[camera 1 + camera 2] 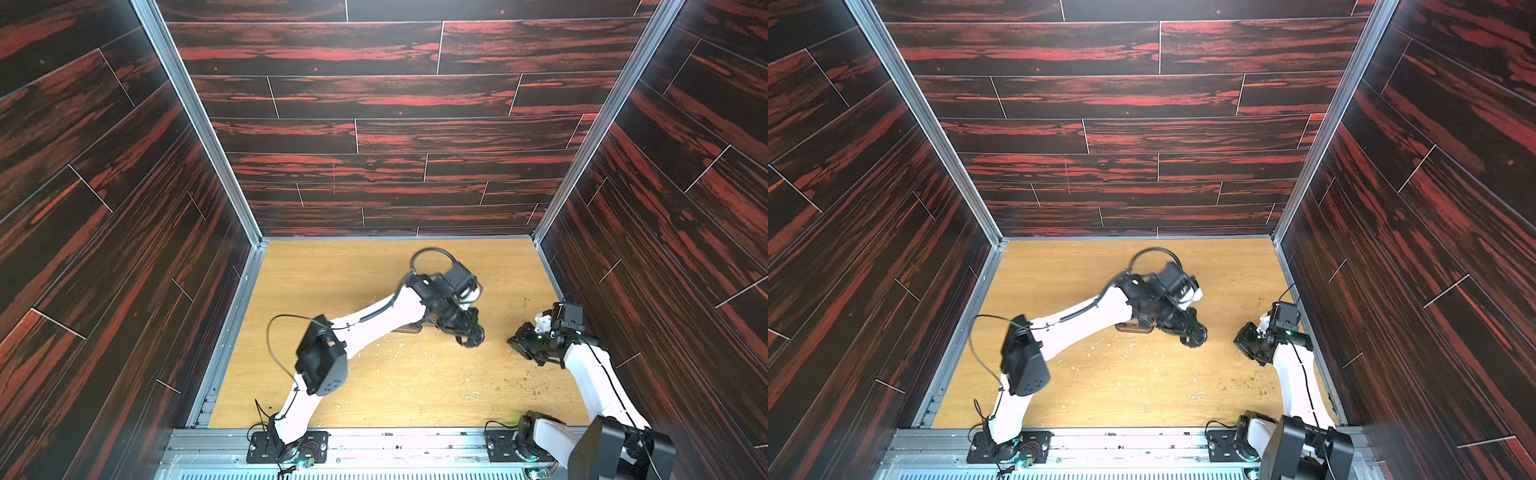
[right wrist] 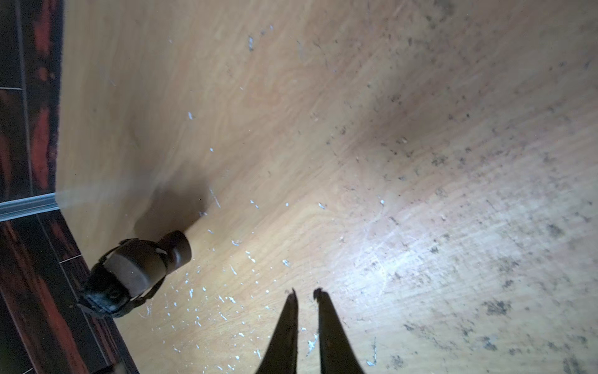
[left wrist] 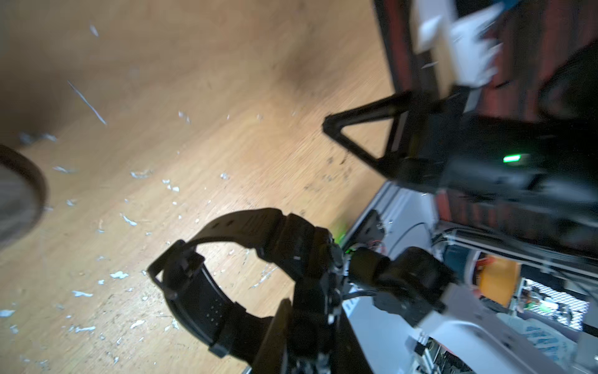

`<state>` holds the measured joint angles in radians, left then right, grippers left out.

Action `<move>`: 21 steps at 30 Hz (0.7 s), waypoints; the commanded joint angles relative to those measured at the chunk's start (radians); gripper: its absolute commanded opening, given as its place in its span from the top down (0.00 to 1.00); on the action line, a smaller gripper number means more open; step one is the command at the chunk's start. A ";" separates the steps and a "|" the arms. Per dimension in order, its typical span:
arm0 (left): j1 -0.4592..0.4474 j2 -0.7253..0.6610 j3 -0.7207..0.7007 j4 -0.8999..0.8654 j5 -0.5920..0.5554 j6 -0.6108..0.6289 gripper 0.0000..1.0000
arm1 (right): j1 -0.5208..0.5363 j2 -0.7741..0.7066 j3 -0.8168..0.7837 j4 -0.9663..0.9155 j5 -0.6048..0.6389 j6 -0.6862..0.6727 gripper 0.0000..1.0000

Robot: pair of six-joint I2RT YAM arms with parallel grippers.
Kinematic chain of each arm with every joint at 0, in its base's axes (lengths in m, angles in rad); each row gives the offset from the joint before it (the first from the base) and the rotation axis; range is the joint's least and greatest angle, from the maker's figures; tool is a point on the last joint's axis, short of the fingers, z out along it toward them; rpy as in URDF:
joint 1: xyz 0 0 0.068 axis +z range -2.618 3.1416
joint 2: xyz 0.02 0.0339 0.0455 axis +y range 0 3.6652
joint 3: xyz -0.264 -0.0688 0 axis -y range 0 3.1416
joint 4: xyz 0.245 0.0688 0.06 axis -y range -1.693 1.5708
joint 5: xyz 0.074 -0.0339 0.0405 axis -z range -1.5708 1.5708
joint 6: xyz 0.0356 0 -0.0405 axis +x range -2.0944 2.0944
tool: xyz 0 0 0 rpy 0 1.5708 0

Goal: Place watch on stand
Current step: Pick up the watch at the center of the board.

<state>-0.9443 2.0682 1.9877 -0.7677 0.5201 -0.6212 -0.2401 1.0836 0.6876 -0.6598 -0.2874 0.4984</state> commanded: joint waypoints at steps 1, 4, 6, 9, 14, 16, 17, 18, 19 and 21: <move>0.053 -0.075 0.021 0.011 0.076 -0.005 0.84 | 0.035 -0.029 0.034 0.046 -0.023 0.033 0.83; 0.118 -0.106 0.016 0.017 0.108 -0.009 0.84 | 0.141 -0.021 0.072 0.080 0.035 0.057 0.81; 0.166 -0.127 0.007 0.020 0.132 -0.013 0.84 | 0.237 0.010 0.127 0.090 0.100 0.060 0.80; 0.237 -0.160 -0.009 0.033 0.176 -0.021 0.84 | 0.362 0.078 0.221 0.104 0.172 0.049 0.79; 0.370 -0.199 -0.042 0.057 0.257 -0.048 0.84 | 0.475 0.188 0.366 0.150 0.181 0.039 0.78; 0.419 -0.211 -0.051 0.056 0.280 -0.050 0.84 | 0.503 0.224 0.410 0.173 0.161 0.032 0.77; 0.444 -0.219 -0.058 0.058 0.290 -0.051 0.84 | 0.517 0.243 0.435 0.184 0.151 0.026 0.77; 0.469 -0.227 -0.064 0.061 0.298 -0.050 0.84 | 0.532 0.259 0.459 0.194 0.140 0.018 0.76; 0.490 -0.234 -0.072 0.065 0.305 -0.052 0.84 | 0.545 0.273 0.478 0.201 0.126 0.012 0.76; 0.533 -0.246 -0.098 0.093 0.338 -0.066 0.84 | 0.573 0.302 0.521 0.225 0.087 0.002 0.75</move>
<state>-0.4454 1.8885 1.9179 -0.7040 0.7818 -0.6743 0.3008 1.3575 1.1549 -0.4797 -0.1528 0.5285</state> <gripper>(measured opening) 0.203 0.248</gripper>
